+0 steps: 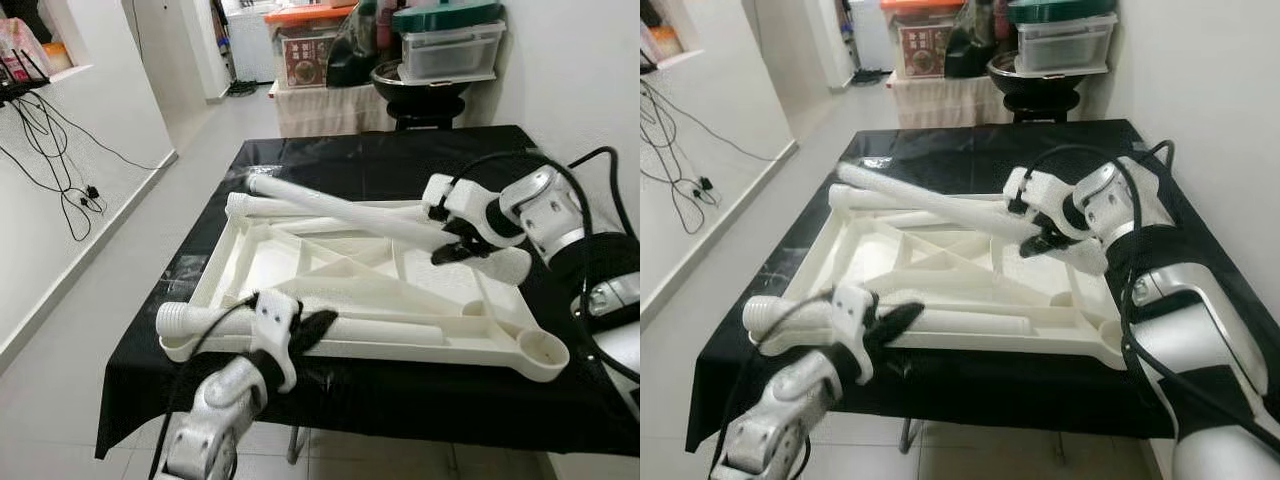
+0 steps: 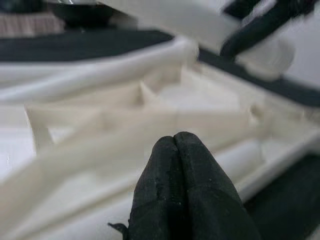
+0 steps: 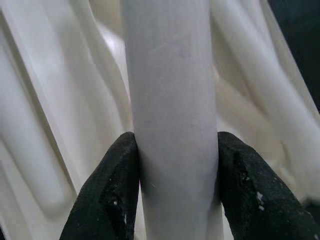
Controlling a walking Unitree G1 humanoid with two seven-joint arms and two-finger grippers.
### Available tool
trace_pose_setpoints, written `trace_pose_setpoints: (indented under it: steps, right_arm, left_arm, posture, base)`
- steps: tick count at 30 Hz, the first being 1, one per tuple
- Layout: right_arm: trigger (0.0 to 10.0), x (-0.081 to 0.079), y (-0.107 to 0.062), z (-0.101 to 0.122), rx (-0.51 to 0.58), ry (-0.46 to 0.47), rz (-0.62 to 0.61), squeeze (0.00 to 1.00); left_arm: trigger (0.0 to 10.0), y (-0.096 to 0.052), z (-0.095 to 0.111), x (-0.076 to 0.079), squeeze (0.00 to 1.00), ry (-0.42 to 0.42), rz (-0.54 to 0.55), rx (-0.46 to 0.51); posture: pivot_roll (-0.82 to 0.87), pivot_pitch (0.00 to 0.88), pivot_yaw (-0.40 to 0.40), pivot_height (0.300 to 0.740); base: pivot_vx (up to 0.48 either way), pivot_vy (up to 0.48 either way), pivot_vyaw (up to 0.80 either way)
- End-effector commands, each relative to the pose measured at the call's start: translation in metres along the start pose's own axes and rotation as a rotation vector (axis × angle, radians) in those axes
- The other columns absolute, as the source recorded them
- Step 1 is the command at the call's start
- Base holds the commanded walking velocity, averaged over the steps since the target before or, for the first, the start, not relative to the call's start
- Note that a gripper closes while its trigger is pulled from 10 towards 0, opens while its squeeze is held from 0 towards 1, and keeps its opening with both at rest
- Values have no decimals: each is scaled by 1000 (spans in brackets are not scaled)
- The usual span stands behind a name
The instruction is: Building children table
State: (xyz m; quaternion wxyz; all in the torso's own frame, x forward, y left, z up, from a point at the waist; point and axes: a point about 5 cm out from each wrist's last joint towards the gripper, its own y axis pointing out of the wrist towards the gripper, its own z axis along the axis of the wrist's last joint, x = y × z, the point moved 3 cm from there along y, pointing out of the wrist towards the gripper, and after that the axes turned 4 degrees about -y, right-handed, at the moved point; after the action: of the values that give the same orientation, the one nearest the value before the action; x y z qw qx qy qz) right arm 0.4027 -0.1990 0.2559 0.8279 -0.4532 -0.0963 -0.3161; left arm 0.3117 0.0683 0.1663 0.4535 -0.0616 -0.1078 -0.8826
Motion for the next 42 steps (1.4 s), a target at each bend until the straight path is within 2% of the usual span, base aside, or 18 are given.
trace_pose_setpoints:
  steps: [1, 2, 3, 5, 6, 7, 8, 9, 12, 17, 18, 19, 20, 22, 30, 34, 40, 42]
  right_arm:
    - [0, -5, 3, 12, 94, 26, 17, 0]
    - [0, -9, 5, 17, 155, 55, 23, 0]
    - [0, -9, 5, 17, 155, 55, 23, 0]
    - [0, -20, 10, 21, 213, 60, 46, 0]
    - [0, -27, 13, 23, 242, 52, 63, 0]
    - [0, -27, 13, 23, 242, 52, 63, 0]
    - [510, -34, 15, 27, 274, 45, 86, 0]
    - [10000, -41, 16, 32, 305, 33, 105, 0]
    - [10000, -48, 15, 38, 338, 24, 120, 0]
    - [10000, -49, 15, 40, 349, 28, 116, 0]
    - [10000, -46, 15, 42, 354, 53, 93, 0]
    - [10000, -46, 15, 42, 354, 53, 93, 0]
    - [10000, -38, 16, 43, 356, 109, 34, 0]
    - [10000, -36, 16, 43, 357, 134, 8, 0]
    - [10000, -28, 14, 46, 388, 211, -42, 0]
    - [10000, -25, 11, 50, 447, 248, -46, 0]
    - [10000, -30, 7, 53, 493, 237, -17, 0]
    - [10000, -43, 4, 56, 546, 200, 50, 0]
  left_arm:
    - [10000, 0, 21, -9, 0, -16, 33, 71]
    - [10000, 4, 40, -16, 0, -29, 51, 133]
    - [10000, 4, 40, -16, 0, -29, 51, 133]
    - [10000, 9, 64, -28, 0, -59, 74, 213]
    - [10000, 11, 76, -35, 1000, -79, 83, 251]
    - [10000, 11, 76, -35, 1000, -79, 83, 251]
    - [10000, 14, 85, -41, 1000, -85, 95, 278]
    - [10000, 16, 97, -45, 1000, -97, 84, 312]
    - [10000, 21, 112, -45, 1000, -102, 56, 353]
    - [10000, 24, 121, -42, 1000, -111, 34, 376]
    - [10000, 27, 122, -36, 1000, -124, 11, 385]
    - [10000, 27, 122, -36, 1000, -124, 11, 385]
    - [10000, 31, 119, -26, 1000, -158, -28, 385]
    - [10000, 31, 114, -20, 1000, -183, -49, 377]
    - [10000, 30, 108, -8, 1000, -231, -101, 373]
    - [10000, 30, 108, -9, 1000, -230, -94, 379]
    - [10000, 28, 112, -15, 1000, -219, -71, 397]
    - [10000, 25, 133, -31, 1000, -171, -2, 463]
  posture:
    - [-68, 5, 88, 740]
    - [-66, 7, 93, 740]
    - [-66, 7, 93, 740]
    - [-60, 8, 96, 740]
    - [-61, 6, 102, 740]
    - [-61, 6, 102, 740]
    - [-62, 7, 105, 740]
    - [-64, 7, 109, 740]
    - [-64, 7, 114, 740]
    - [-65, 7, 116, 740]
    - [-66, 10, 118, 740]
    - [-66, 10, 118, 740]
    - [-66, 12, 116, 740]
    - [-65, 15, 114, 740]
    - [-60, 17, 110, 740]
    - [-58, 16, 109, 740]
    - [-58, 17, 109, 740]
    - [-59, 17, 107, 740]
  base:
    - [0, 0, 0]
    - [0, 0, 0]
    - [0, 0, 0]
    - [0, 0, 0]
    - [0, 0, 0]
    - [0, 0, 0]
    - [0, 0, 0]
    - [0, 0, 0]
    - [0, 0, 0]
    - [0, 0, 0]
    - [0, 0, 0]
    - [0, 0, 0]
    - [0, 0, 0]
    - [0, 0, 0]
    - [0, 0, 0]
    - [0, 0, 0]
    - [0, 0, 0]
    - [0, 0, 0]
